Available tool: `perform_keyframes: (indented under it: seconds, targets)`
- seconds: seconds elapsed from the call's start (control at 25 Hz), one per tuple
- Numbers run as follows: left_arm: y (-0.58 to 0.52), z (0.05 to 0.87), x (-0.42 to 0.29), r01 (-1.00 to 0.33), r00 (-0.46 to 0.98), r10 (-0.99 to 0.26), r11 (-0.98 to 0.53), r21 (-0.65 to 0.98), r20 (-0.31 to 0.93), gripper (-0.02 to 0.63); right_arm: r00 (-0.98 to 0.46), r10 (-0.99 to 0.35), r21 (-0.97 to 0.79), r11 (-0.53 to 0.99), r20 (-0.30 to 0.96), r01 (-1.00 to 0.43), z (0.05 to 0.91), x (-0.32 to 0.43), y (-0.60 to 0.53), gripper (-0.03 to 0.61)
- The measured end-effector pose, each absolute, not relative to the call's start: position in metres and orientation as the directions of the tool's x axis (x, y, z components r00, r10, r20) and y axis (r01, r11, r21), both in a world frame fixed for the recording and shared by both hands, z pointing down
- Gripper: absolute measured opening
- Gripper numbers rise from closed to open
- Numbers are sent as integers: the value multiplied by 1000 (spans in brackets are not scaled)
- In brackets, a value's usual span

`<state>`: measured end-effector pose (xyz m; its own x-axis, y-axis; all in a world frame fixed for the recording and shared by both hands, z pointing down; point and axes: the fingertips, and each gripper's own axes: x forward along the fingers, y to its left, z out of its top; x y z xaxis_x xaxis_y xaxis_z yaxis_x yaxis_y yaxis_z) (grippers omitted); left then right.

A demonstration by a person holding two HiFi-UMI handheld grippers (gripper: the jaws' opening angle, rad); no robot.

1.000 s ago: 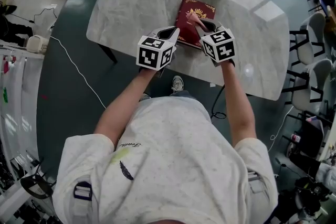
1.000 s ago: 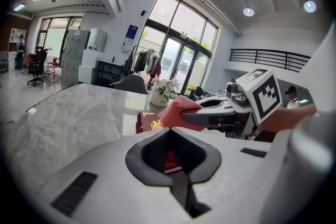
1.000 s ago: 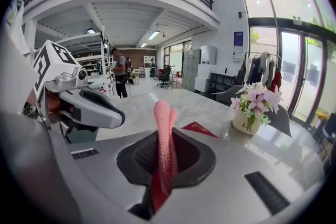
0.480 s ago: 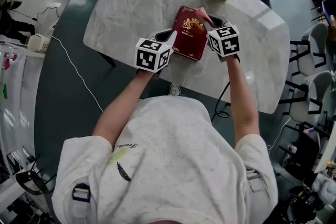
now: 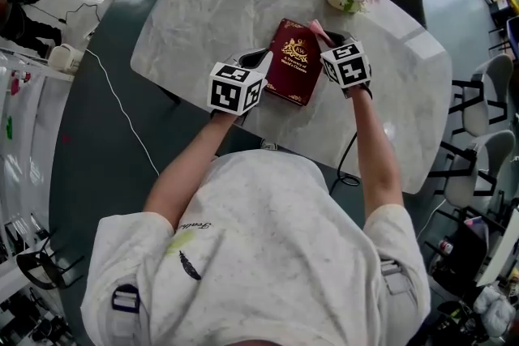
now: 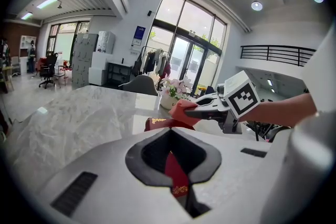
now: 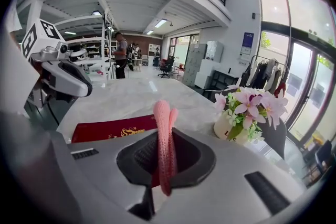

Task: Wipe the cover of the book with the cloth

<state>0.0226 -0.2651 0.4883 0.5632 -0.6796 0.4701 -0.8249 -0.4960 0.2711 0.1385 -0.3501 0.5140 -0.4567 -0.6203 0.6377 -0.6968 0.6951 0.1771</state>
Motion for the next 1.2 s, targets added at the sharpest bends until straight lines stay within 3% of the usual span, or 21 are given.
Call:
perform_keyframes:
  seconds: [1.2]
  targets:
    - [-221,484,20,-762,638,-604,-583,281,477,8,-459,-585,75,667,669,-741,539,107,-268,15]
